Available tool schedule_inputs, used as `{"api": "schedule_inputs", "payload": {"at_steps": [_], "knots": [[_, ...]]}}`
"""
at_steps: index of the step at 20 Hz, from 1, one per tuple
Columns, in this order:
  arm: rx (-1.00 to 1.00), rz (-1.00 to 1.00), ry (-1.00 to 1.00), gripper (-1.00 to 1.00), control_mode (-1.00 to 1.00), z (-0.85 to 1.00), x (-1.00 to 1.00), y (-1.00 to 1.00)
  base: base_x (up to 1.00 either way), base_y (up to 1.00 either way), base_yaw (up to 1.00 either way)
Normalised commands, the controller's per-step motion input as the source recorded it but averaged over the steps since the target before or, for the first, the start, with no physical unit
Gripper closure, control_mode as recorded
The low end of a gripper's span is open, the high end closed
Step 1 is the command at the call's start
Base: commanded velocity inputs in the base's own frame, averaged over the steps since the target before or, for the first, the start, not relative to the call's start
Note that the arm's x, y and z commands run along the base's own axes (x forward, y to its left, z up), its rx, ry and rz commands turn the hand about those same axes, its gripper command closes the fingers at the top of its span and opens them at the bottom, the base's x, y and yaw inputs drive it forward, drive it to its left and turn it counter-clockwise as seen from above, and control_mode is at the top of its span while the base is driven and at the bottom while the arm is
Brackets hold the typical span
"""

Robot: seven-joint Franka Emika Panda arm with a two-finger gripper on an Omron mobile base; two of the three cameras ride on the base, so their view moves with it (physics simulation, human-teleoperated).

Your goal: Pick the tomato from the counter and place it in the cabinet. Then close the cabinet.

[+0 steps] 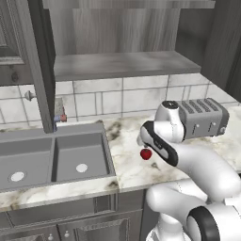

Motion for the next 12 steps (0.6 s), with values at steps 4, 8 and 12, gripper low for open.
{"api": "schedule_inputs", "payload": {"at_steps": [4, 8, 12], "knots": [[0.0, 0.0, 0.0, -1.0, -1.0, -0.35, 0.38, 0.0, 0.0, 0.0, 0.0], [0.0, 0.0, 0.01, -1.0, -1.0, -0.35, 0.35, 0.0, 0.0, 0.0, 0.0], [0.0, 0.0, 0.02, -1.0, -1.0, -0.37, 0.28, 0.0, 0.0, 0.0, 0.0]]}}
